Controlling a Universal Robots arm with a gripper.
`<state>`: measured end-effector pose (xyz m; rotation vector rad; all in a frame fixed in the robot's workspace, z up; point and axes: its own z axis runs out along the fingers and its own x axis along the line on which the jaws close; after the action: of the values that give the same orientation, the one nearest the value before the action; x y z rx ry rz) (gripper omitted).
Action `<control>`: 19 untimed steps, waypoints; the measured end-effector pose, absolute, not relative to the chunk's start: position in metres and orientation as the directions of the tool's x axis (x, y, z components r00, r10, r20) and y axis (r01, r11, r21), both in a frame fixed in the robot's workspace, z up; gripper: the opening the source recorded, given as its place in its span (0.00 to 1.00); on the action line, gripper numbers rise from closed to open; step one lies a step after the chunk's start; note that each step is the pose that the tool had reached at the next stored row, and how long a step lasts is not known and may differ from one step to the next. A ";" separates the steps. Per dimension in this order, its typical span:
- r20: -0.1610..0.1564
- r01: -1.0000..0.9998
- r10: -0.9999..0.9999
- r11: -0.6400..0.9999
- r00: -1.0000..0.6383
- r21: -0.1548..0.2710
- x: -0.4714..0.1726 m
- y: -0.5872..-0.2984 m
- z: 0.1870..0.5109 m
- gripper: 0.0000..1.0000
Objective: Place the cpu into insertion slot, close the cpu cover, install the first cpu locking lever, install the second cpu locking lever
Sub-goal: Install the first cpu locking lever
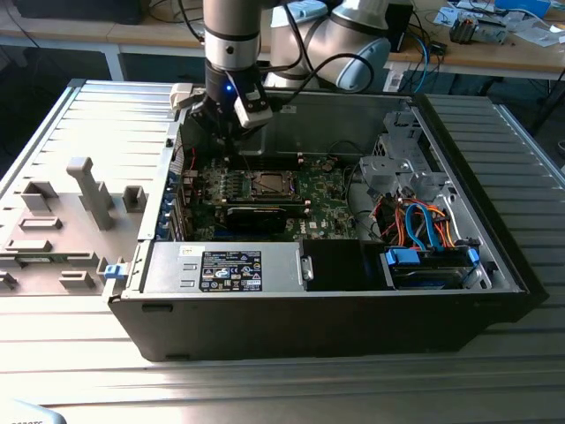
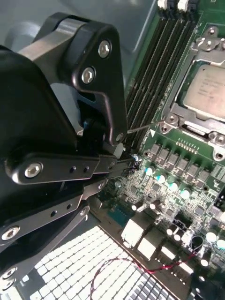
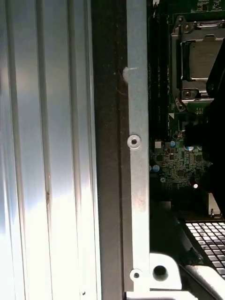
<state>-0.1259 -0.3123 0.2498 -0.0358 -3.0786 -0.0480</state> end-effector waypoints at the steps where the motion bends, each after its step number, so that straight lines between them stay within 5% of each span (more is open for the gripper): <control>1: 0.063 0.024 0.022 0.999 -0.998 0.030 -0.123 -0.312 0.250 0.11; 19: 0.068 0.024 0.022 0.999 -0.997 0.031 -0.102 -0.312 0.261 0.11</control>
<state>-0.1015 -0.3116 0.2609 -0.0359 -3.0730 -0.0491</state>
